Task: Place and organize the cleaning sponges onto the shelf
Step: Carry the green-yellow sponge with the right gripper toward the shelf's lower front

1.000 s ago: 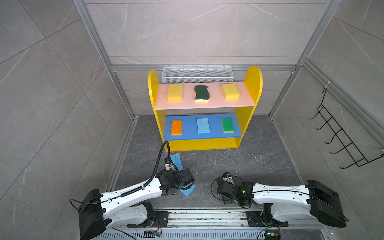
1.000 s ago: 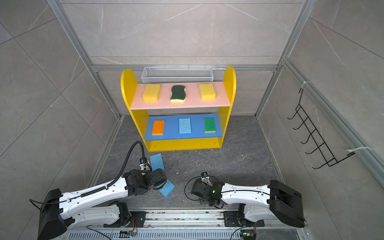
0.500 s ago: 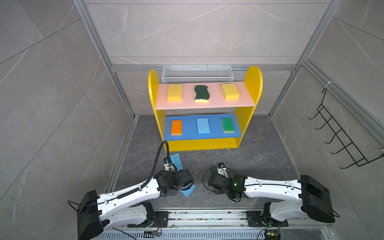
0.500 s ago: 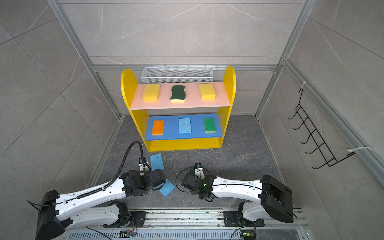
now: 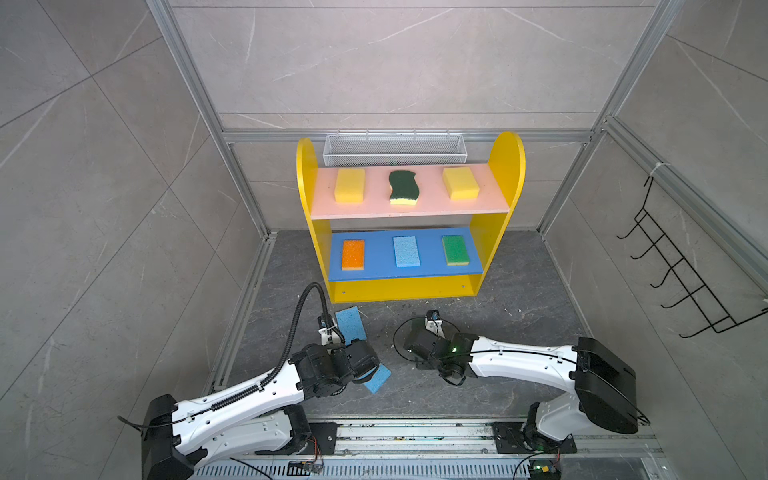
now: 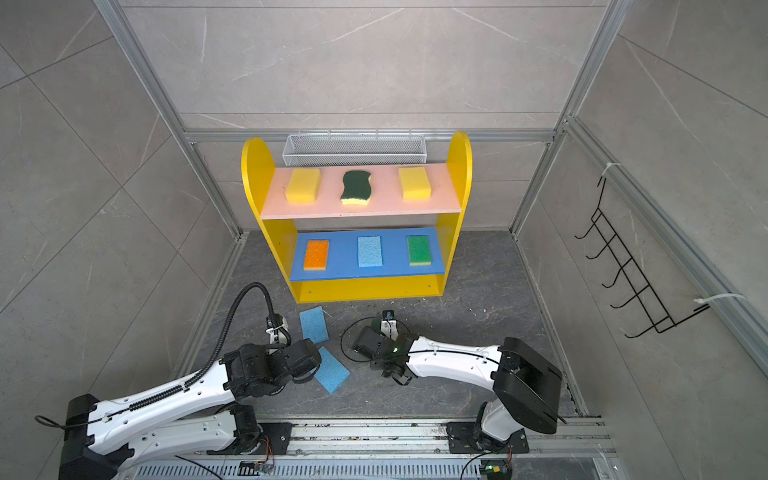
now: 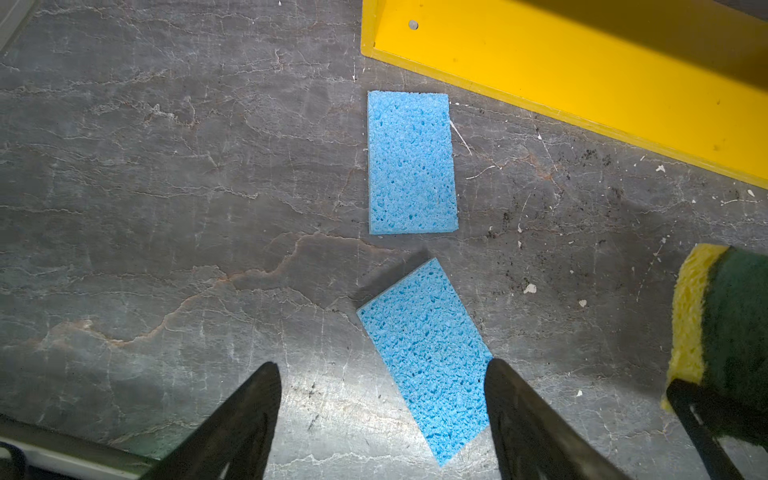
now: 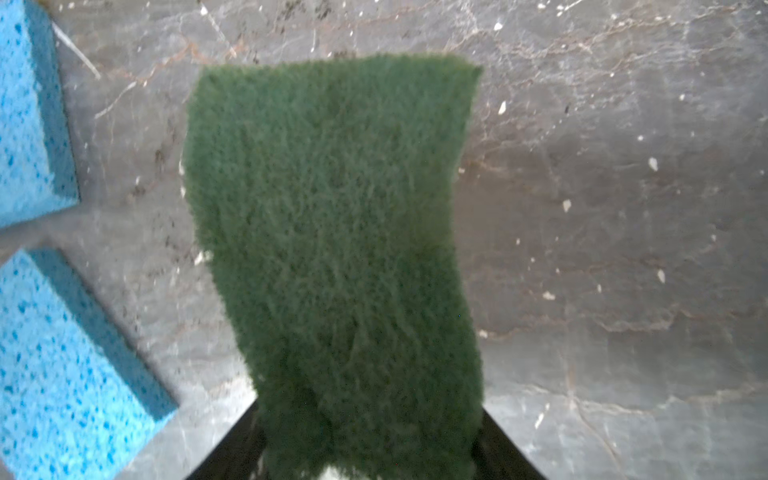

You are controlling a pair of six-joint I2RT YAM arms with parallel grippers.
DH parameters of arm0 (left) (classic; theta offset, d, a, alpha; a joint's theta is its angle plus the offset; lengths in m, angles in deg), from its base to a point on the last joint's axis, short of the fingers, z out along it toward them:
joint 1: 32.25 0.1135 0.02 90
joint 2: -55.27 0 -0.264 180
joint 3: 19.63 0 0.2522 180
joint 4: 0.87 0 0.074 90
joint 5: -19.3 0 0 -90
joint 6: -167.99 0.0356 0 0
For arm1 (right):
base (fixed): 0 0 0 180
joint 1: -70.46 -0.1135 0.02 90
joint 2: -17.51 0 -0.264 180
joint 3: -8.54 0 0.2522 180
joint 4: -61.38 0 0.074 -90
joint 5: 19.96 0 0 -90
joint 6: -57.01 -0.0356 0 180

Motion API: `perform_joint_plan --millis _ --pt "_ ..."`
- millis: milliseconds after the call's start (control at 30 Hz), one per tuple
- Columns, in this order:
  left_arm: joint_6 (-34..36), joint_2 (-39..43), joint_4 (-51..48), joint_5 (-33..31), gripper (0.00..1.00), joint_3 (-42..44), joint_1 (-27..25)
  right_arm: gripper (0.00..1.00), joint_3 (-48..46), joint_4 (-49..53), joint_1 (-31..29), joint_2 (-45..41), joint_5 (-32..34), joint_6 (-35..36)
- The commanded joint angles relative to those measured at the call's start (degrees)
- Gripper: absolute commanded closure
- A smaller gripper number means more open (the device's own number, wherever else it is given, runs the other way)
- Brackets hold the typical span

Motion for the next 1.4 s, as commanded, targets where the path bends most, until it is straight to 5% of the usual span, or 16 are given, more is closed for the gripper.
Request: perform_joint_plan --millis 0,500,1367 --pt "-0.7 -0.3 -2.0 -2.4 0.2 -0.3 -0.3 0.38 2.6 -1.6 1.3 2.4 -0.8 2.1" --pt "-1.7 1.9 -3.3 -4.1 0.21 0.4 -0.4 0.38 13.7 -6.1 7.1 14.4 -2.7 9.1" --pt "-2.1 5.5 -4.2 -10.1 0.21 4.0 -0.4 0.37 24.4 -15.3 12.5 26.4 4.2 15.9"
